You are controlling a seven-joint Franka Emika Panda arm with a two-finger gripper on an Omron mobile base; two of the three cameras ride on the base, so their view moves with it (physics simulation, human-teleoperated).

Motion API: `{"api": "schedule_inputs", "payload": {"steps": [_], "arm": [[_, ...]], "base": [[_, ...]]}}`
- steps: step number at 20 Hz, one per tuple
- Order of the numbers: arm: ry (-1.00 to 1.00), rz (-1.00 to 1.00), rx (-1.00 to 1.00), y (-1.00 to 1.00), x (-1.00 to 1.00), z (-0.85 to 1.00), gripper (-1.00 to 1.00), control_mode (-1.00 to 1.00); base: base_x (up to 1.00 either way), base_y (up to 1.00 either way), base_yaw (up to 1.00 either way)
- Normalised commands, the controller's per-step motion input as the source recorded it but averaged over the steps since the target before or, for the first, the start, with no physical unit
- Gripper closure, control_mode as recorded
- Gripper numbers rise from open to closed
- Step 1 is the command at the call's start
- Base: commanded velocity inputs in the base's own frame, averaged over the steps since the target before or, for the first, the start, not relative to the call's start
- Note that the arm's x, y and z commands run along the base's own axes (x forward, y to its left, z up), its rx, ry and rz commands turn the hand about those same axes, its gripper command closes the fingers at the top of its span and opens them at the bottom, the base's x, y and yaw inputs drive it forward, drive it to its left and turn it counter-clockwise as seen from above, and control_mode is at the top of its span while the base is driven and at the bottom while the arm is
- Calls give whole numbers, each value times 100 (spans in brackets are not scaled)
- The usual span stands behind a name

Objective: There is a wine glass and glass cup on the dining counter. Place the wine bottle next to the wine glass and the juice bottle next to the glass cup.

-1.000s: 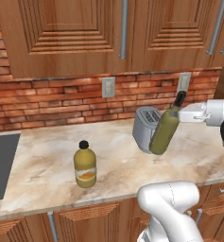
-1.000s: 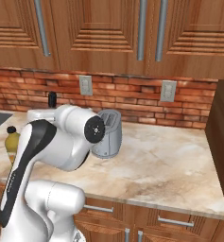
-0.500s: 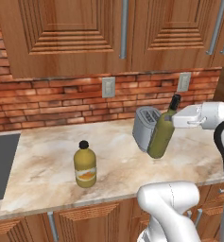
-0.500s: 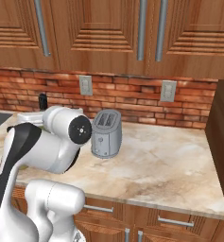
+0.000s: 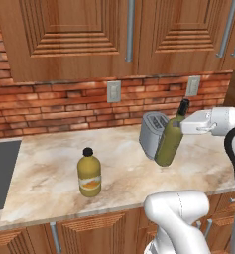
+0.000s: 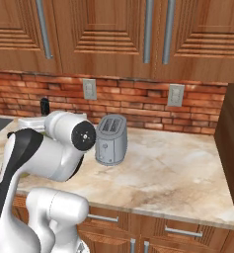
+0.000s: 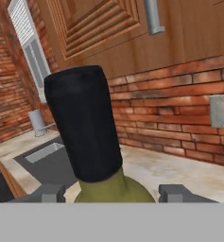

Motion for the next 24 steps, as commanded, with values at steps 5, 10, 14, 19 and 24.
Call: {"api": "schedule_inputs", "payload": {"steps": [5, 10, 14, 19, 24], "arm": [[0, 0, 0, 0, 0, 0, 100, 100], [0, 0, 0, 0, 0, 0, 100, 100], [0, 0, 0, 0, 0, 0, 100, 100], [0, 0, 0, 0, 0, 0, 100, 100], [0, 0, 0, 0, 0, 0, 100, 100]], "base": [[-19, 3, 0], [-65, 9, 16], [-24, 3, 84], [-6, 0, 100], [-5, 0, 100]]}}
